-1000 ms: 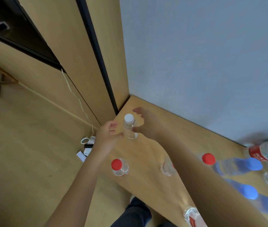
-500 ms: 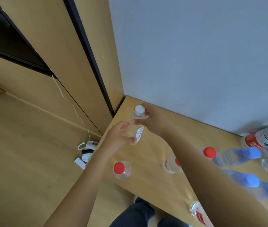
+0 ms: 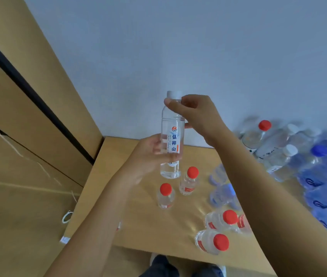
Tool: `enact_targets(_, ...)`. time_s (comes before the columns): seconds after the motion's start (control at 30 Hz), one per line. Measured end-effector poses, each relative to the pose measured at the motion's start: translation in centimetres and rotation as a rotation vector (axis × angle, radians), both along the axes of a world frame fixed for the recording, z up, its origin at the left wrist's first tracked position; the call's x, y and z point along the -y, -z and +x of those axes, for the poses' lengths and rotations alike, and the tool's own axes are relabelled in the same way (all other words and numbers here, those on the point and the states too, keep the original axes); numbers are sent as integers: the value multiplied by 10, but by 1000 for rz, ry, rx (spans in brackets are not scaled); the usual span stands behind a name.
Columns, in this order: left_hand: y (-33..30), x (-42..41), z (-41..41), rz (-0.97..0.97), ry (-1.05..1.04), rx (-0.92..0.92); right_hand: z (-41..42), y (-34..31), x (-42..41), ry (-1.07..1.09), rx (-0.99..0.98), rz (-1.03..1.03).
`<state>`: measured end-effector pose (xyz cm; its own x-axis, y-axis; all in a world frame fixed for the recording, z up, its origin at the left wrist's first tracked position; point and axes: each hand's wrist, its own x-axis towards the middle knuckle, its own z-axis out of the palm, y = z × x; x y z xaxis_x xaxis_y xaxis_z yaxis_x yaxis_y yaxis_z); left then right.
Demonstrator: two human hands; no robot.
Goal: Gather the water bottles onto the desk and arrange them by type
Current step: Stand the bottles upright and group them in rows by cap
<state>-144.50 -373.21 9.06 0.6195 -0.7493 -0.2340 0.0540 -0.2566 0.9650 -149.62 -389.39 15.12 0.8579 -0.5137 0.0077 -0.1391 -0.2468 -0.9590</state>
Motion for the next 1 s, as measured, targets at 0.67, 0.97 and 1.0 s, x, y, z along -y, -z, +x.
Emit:
enact_targets(0.67,-24,153,-110,35,253,73,-153,-14,147,0,20,153)
enact_targets(0.97,19,211,-129,143,270,77,-182,26,181,88,12,129)
enact_targets(1.0,26,216,-130,161,270,83,-184,33,184,104,1,130)
